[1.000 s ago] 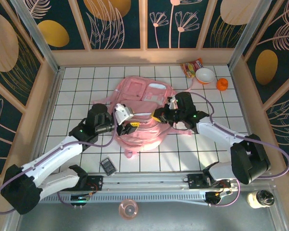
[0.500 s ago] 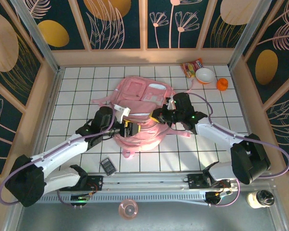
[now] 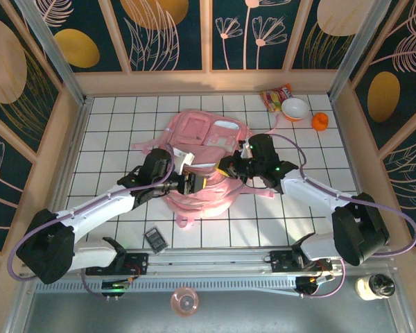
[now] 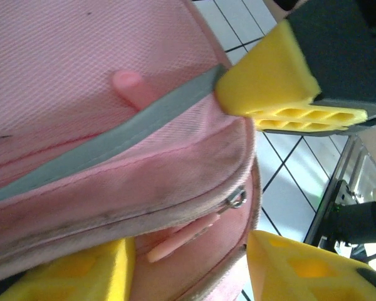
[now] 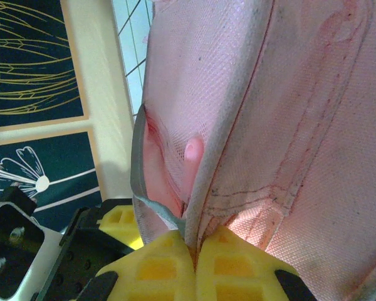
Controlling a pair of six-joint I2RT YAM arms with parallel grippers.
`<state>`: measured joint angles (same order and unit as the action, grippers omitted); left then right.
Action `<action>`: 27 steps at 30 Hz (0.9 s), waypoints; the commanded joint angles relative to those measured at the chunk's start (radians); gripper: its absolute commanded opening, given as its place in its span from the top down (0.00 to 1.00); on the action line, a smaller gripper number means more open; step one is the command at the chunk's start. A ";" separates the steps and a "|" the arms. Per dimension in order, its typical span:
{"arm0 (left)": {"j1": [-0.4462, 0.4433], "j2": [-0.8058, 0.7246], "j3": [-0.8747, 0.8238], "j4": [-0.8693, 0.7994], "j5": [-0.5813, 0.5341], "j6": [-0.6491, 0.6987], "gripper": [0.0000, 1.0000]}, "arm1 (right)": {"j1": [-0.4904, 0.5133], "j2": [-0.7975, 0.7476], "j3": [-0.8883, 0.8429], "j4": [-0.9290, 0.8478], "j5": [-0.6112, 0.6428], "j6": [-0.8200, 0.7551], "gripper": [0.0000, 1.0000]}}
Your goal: Pack the student bag
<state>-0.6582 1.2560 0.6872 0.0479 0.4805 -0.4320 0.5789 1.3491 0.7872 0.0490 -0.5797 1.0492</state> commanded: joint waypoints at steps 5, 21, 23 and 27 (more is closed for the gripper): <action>-0.028 0.018 0.043 0.001 0.025 0.128 0.60 | 0.024 -0.013 0.039 0.080 -0.021 -0.020 1.00; -0.021 -0.008 0.059 -0.230 -0.402 0.088 1.00 | -0.144 -0.097 0.060 -0.179 -0.077 -0.211 1.00; -0.005 -0.045 0.026 -0.224 -0.423 0.059 1.00 | -0.195 -0.113 0.059 -0.240 -0.091 -0.264 1.00; 0.029 -0.095 -0.021 -0.170 -0.408 0.007 1.00 | -0.241 -0.119 0.073 -0.315 -0.099 -0.349 1.00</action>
<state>-0.6693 1.1931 0.6979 -0.0998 0.1810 -0.3649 0.3676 1.2716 0.8085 -0.1852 -0.6575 0.8177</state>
